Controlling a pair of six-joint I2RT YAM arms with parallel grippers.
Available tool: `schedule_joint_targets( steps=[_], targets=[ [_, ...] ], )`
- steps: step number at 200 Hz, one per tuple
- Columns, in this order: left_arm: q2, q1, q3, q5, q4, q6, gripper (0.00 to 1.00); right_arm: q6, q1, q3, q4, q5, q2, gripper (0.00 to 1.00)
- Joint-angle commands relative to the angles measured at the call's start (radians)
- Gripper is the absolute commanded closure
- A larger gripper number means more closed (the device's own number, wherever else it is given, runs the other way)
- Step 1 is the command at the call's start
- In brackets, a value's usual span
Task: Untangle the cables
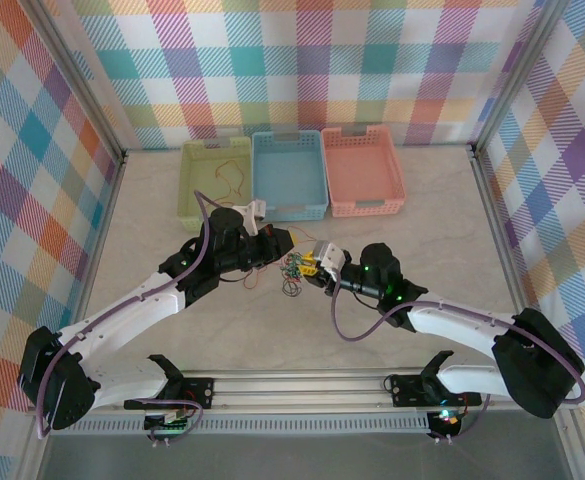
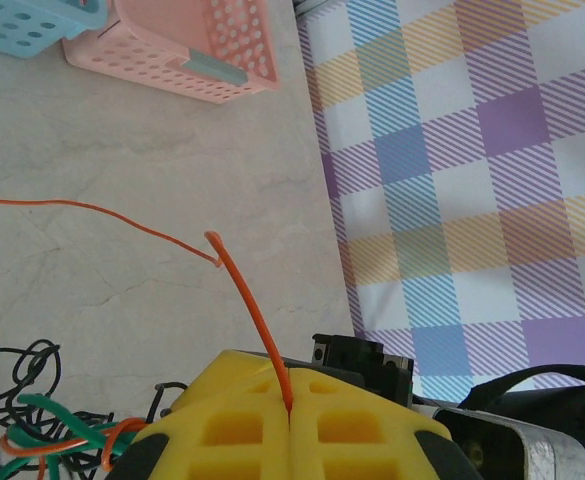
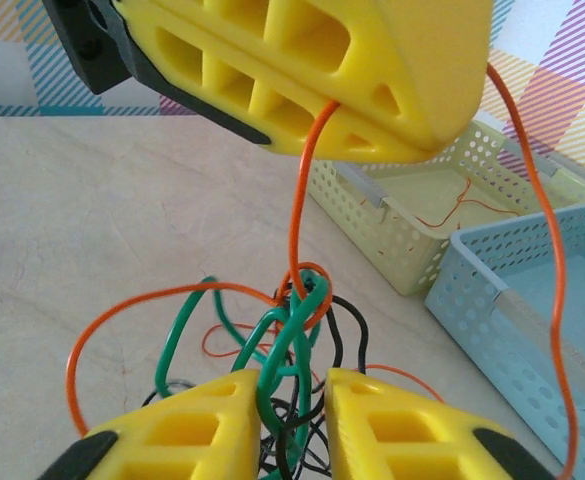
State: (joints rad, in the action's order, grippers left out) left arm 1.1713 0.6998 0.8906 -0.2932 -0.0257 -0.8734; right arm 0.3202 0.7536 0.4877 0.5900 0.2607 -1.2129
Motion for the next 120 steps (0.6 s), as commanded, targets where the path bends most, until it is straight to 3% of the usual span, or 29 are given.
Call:
schedule_joint_targets(
  steps=[1, 43, 80, 120],
  targets=[
    [-0.026, 0.012, 0.0, 0.006, 0.006, 0.012, 1.0, 0.003, 0.004, 0.013, 0.031, -0.012, -0.001, 0.8],
    [-0.034, 0.01, -0.009, 0.011, 0.004, 0.017, 1.0, -0.001, 0.004, 0.006, 0.033, -0.04, -0.001, 0.87],
    [-0.038, 0.012, 0.0, -0.002, -0.001, 0.023, 1.0, -0.023, 0.001, 0.002, 0.059, -0.065, -0.01, 1.0],
    [-0.064, 0.012, 0.042, -0.052, 0.013, 0.064, 1.0, -0.041, -0.007, 0.001, 0.056, -0.064, -0.06, 1.0]
  ],
)
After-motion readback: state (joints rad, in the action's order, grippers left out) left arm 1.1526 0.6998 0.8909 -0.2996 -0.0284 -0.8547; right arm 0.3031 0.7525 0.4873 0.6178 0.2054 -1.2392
